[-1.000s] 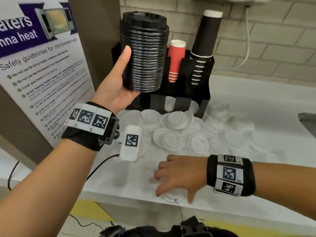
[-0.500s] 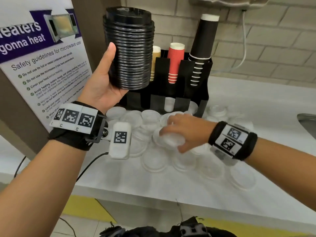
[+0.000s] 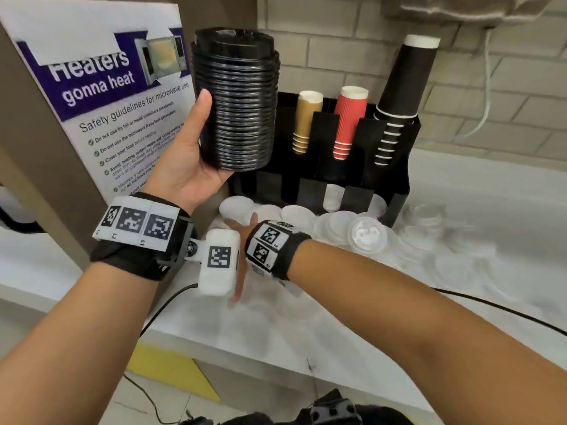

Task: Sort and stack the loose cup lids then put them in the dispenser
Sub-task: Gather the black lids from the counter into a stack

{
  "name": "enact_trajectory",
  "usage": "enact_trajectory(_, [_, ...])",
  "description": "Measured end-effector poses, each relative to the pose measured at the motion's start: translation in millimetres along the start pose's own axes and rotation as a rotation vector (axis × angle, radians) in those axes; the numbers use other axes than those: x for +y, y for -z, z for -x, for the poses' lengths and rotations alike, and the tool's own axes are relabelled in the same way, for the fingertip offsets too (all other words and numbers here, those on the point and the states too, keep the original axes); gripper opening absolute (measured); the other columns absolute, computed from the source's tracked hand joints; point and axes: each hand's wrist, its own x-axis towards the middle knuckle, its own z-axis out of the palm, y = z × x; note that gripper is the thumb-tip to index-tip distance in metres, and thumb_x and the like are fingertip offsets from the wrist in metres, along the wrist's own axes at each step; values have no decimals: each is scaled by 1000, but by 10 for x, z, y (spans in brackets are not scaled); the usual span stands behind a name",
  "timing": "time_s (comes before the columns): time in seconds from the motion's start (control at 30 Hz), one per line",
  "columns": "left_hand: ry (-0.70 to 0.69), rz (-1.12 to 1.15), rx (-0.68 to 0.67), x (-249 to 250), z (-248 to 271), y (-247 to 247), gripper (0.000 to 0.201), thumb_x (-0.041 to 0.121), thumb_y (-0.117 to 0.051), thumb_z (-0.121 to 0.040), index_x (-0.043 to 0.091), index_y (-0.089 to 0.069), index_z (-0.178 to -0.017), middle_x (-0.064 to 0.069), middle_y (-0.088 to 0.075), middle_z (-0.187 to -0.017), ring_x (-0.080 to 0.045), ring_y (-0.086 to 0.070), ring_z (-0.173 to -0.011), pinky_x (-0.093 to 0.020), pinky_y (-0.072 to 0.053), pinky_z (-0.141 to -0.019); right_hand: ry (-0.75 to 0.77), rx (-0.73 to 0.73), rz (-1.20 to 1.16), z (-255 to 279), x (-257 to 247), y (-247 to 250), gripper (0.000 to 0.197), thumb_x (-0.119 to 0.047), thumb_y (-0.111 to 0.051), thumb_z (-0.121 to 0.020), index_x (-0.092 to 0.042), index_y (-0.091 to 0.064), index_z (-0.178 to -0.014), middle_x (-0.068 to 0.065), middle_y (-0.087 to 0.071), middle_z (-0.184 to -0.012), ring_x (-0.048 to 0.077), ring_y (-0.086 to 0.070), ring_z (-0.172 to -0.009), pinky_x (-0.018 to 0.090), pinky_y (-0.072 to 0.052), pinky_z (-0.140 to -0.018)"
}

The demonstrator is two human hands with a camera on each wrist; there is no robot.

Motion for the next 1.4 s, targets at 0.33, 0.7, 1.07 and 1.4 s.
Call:
enact_trajectory(0.33, [1, 5, 76, -73, 27, 106, 70, 41, -60, -85, 9, -41, -145, -13, -52, -143, -29, -53, -129, -43, -51, -96, 141, -118, 327, -322, 374, -311, 142, -66, -85, -27, -46, -11, -146, -12, -16, -155, 27, -32, -138, 57, -39, -95])
enact_trajectory(0.7, [7, -25, 156, -288, 102, 163, 67, 45, -60, -83, 12, -47, -140, -13, -55, -140, -29, -54, -128, -48, -47, -103, 76, 214, -633, 757, 760, 464, 94, -14, -80, -74, -10, -23, -148, 10, -54, -131, 23, -53, -121, 33, -45, -103])
enact_trajectory(1.07, [-38, -524, 297, -358, 150, 159, 72, 45, -66, -75, 16, -48, -139, 3, -67, -122, -14, -63, -114, -26, -56, -81, 345, 369, -2037, 817, 576, 472, 72, 21, -35, -84, -18, -32, -145, 20, -48, -134, 37, -49, -126, 51, -45, -100])
enact_trajectory(1.4, [-309, -1281, 132, -114, 309, 270, 105, 41, -73, -80, 49, 6, -148, 7, -15, -154, -2, -25, -140, -42, -47, -103, 294, 304, -2080, 722, 462, 347, 76, 22, -29, -78, -19, -37, -142, 19, -44, -142, 37, -47, -127, 53, -45, -99])
